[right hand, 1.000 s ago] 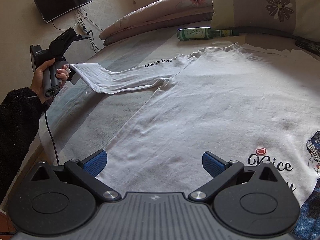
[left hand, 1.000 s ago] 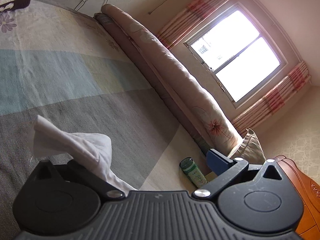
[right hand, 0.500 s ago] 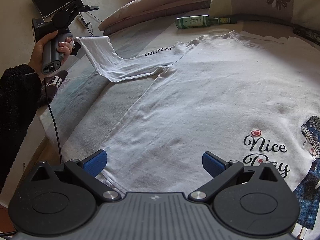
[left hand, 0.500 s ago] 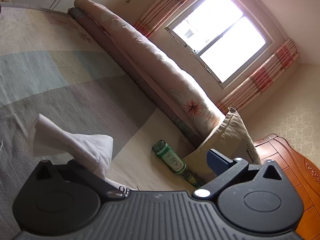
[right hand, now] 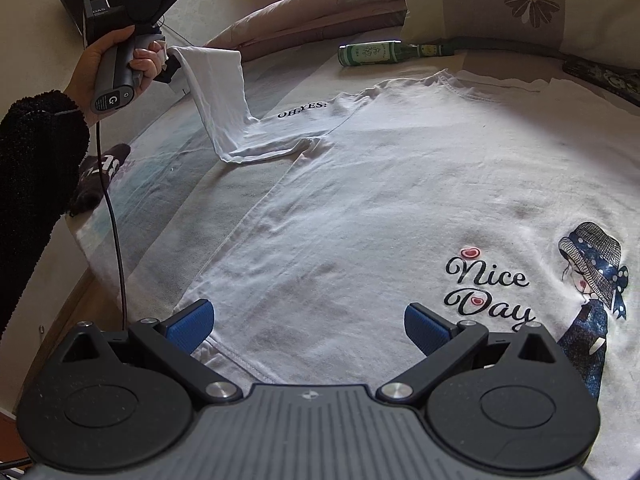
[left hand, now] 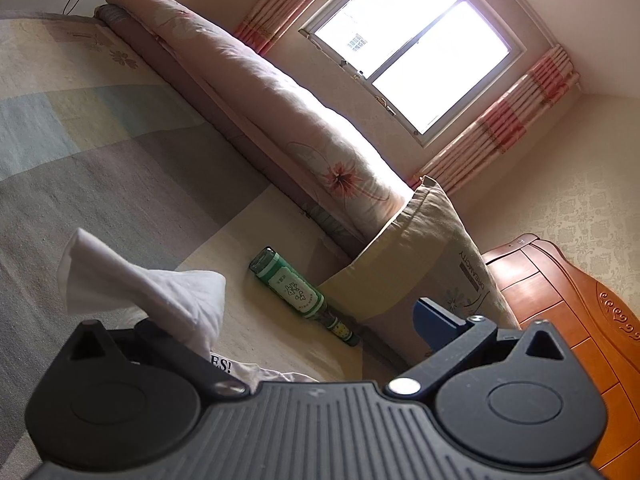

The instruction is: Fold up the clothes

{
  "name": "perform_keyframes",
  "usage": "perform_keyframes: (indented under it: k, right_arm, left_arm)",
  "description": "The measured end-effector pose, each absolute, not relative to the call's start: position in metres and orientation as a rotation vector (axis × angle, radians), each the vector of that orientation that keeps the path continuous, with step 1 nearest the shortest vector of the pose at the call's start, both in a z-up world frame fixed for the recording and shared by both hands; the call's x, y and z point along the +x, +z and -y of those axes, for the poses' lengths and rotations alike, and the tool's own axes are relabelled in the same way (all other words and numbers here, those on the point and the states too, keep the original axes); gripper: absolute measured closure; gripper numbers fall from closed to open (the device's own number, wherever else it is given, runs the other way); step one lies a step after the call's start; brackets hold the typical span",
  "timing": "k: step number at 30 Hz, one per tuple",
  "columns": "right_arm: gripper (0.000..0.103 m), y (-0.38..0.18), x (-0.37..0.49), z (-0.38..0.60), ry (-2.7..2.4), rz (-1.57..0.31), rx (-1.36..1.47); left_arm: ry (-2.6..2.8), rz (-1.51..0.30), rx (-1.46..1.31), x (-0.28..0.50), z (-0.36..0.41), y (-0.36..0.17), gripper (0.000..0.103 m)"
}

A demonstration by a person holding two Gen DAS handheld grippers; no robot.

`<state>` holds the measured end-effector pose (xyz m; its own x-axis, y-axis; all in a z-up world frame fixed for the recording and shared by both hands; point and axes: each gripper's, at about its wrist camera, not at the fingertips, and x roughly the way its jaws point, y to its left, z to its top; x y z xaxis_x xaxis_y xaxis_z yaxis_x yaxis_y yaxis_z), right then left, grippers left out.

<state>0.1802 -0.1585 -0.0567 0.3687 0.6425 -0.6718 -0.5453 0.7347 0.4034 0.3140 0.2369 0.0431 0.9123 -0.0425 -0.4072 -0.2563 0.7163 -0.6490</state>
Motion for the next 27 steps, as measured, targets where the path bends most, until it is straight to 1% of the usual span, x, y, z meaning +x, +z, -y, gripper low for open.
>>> perform_keyframes:
  k: [14,27]
  right_arm:
    - [0.0,-0.051,0.174,0.184,0.757,-0.893,0.149]
    - [0.0,-0.053,0.168,0.195,0.744,-0.915,0.122]
  left_arm:
    - [0.027,-0.495,-0.683,0.356,-0.157,0.059,0.001]
    - [-0.032,-0.611,-0.602,0.392,-0.093,0.053,0.001]
